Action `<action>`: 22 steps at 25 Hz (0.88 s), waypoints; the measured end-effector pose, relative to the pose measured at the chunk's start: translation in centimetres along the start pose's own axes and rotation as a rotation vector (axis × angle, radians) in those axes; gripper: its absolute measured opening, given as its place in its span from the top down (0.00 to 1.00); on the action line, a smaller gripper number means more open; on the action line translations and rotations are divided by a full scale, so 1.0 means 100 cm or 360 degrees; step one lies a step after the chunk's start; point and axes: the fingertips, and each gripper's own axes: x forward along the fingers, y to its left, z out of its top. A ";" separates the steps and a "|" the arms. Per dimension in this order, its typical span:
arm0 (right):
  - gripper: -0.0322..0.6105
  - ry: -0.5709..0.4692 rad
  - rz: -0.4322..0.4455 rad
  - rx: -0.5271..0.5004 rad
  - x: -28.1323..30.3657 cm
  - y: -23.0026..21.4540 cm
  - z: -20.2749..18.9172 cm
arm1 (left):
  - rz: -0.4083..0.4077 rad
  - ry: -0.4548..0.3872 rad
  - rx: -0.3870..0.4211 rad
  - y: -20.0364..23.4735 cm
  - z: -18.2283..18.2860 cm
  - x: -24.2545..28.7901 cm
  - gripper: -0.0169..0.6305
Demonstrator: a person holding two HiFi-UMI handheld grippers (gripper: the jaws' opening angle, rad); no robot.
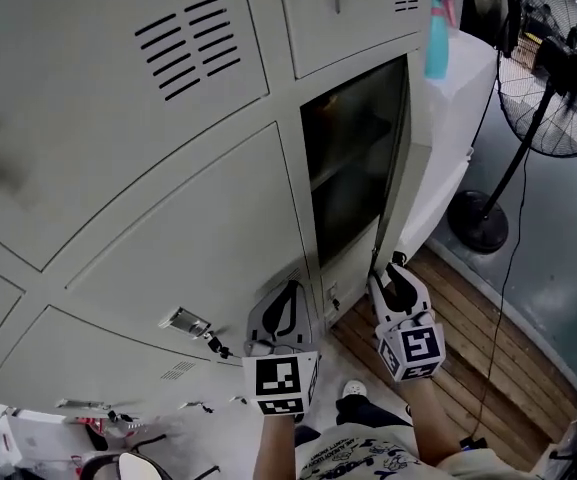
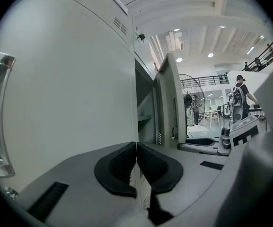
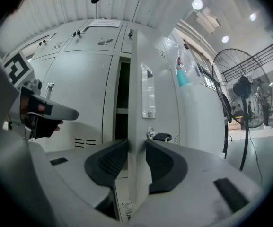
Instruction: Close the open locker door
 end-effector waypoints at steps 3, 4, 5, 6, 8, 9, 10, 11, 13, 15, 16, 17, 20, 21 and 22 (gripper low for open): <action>0.77 -0.0003 0.0047 -0.0008 0.006 0.008 0.000 | 0.0039 -0.0007 -0.0005 0.006 -0.001 -0.006 0.96; 0.77 -0.0004 0.0059 -0.0009 0.009 0.011 0.000 | 0.0054 -0.0009 -0.0007 0.008 -0.001 -0.008 0.96; 0.77 -0.0005 0.0072 -0.0009 0.011 0.013 0.000 | 0.0070 -0.0009 -0.0009 0.011 -0.002 -0.009 0.96; 0.78 -0.0006 0.0084 -0.0008 0.014 0.016 0.000 | 0.0086 -0.0009 -0.0011 0.013 -0.002 -0.011 0.96; 0.79 -0.0008 0.0106 -0.0005 0.019 0.020 0.001 | 0.0118 -0.0010 -0.0015 0.019 -0.002 -0.015 0.96; 0.79 -0.0010 0.0118 -0.0004 0.021 0.023 0.001 | 0.0132 -0.0012 -0.0017 0.022 -0.002 -0.016 0.96; 0.79 -0.0012 0.0129 -0.0004 0.024 0.025 0.001 | 0.0145 -0.0013 -0.0019 0.024 -0.002 -0.017 0.96; 0.80 -0.0013 0.0141 -0.0004 0.026 0.027 0.001 | 0.0158 -0.0014 -0.0021 0.026 -0.003 -0.018 0.96; 0.80 -0.0016 0.0162 -0.0001 0.031 0.030 0.001 | 0.0181 -0.0013 -0.0025 0.030 -0.003 -0.020 0.96; 0.81 -0.0019 0.0185 0.0005 0.037 0.034 0.001 | 0.0204 -0.0014 -0.0028 0.034 -0.003 -0.021 0.96; 0.81 -0.0020 0.0197 0.0006 0.039 0.036 0.001 | 0.0214 -0.0016 -0.0029 0.036 -0.003 -0.021 0.96; 0.81 -0.0022 0.0209 0.0007 0.042 0.037 0.001 | 0.0224 -0.0018 -0.0031 0.037 -0.003 -0.022 0.96; 0.82 -0.0020 0.0246 0.0010 0.049 0.042 0.001 | 0.0250 -0.0025 -0.0037 0.040 -0.001 -0.024 0.96; 0.82 -0.0019 0.0259 0.0010 0.051 0.044 0.002 | 0.0256 -0.0028 -0.0039 0.042 0.000 -0.025 0.96; 0.82 -0.0018 0.0271 0.0011 0.054 0.046 0.002 | 0.0263 -0.0030 -0.0039 0.043 0.000 -0.026 0.96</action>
